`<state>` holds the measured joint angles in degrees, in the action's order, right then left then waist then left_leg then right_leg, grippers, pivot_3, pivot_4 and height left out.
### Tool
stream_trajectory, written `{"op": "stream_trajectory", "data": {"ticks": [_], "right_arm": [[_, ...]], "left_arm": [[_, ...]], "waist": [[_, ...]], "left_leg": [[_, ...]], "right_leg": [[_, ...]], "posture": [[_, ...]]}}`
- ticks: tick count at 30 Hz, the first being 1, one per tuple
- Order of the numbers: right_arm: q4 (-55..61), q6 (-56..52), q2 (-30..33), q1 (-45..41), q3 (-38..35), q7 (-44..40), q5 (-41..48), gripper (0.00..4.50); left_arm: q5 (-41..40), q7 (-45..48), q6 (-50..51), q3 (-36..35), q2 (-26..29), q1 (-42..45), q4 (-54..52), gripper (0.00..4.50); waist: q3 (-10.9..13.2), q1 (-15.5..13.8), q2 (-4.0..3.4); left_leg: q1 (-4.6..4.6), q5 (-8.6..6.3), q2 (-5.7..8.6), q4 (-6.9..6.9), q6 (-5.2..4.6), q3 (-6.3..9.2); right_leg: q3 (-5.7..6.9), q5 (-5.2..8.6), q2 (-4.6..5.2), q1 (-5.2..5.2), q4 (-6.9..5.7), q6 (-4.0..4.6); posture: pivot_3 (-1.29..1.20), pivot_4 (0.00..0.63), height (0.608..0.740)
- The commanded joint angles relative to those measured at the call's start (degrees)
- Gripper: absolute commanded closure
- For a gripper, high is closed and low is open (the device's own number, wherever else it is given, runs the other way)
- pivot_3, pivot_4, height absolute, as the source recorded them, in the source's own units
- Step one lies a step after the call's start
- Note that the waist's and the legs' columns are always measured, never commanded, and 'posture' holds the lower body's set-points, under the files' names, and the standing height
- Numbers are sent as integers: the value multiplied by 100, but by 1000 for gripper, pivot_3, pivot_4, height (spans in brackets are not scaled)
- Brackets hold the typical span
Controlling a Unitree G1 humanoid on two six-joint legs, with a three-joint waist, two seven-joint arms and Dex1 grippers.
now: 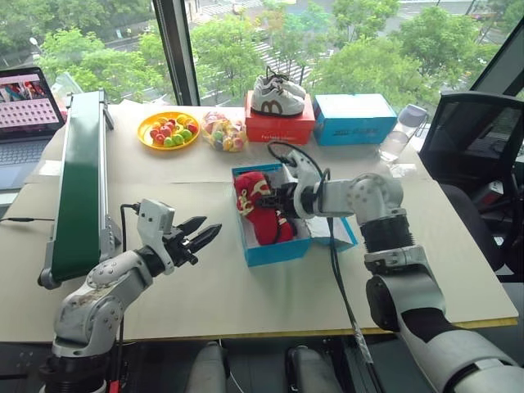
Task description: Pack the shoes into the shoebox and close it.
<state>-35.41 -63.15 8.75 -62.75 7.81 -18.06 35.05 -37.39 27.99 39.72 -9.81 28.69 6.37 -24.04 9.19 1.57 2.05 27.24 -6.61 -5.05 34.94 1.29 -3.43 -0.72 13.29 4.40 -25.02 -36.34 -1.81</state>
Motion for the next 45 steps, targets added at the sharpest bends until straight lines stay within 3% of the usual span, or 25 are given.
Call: {"op": "stream_trajectory", "data": {"ticks": [1,8,10,15,21,33,41,45], "right_arm": [[-1256,923,-210,-253,394,-660,-844,3203],[-2865,2491,-202,-590,774,-1191,-2196,3203],[-3054,2987,-126,-639,927,-1256,-2583,3203],[-3476,4066,301,-712,1182,-939,-3408,3203],[-3672,4068,144,-759,974,-1195,-3548,3203],[-4012,3212,-509,-399,483,-1419,-3544,3203],[-3950,3424,-313,-653,-195,-1112,-3383,638],[-3765,3364,-130,-1099,-571,-1324,-3189,638]], "left_arm": [[37,-31,-107,51,-38,118,-207,2108],[69,-95,-58,112,-109,219,-237,2108],[68,-100,-44,118,-120,217,-257,2108],[38,-148,-4,143,-161,197,-330,2108],[26,-171,22,165,-186,133,-378,2108],[11,-85,63,189,-127,200,-297,2108],[11,-87,57,232,-158,189,-311,2080],[-5,-75,61,222,-148,151,-332,2080]], "waist": [[0,10,0],[-2,38,-1],[-5,26,-4],[-6,-62,-7],[-6,-193,-9],[-76,-52,6],[-98,-79,8],[-93,-101,5]], "left_leg": [[0,0,0,1,0,0],[-56,-2,1,4,3,-1],[-94,-29,1,-2,46,-1],[-104,-30,3,2,51,-1],[-101,-29,20,0,56,-6],[-107,-27,12,-4,53,-1],[-110,-28,13,-18,53,1],[-105,-28,13,-16,54,1]], "right_leg": [[0,0,0,0,-3,0],[0,3,2,42,-19,4],[2,9,3,74,-23,11],[4,32,8,78,-32,39],[5,29,31,74,-26,39],[-3,39,10,94,-43,20],[-3,60,8,95,-43,21],[-2,77,10,92,-42,54]], "posture": [[0,150,731],[0,150,731],[0,150,731],[0,150,731],[0,150,731],[0,150,731],[0,150,731],[0,150,731]]}}
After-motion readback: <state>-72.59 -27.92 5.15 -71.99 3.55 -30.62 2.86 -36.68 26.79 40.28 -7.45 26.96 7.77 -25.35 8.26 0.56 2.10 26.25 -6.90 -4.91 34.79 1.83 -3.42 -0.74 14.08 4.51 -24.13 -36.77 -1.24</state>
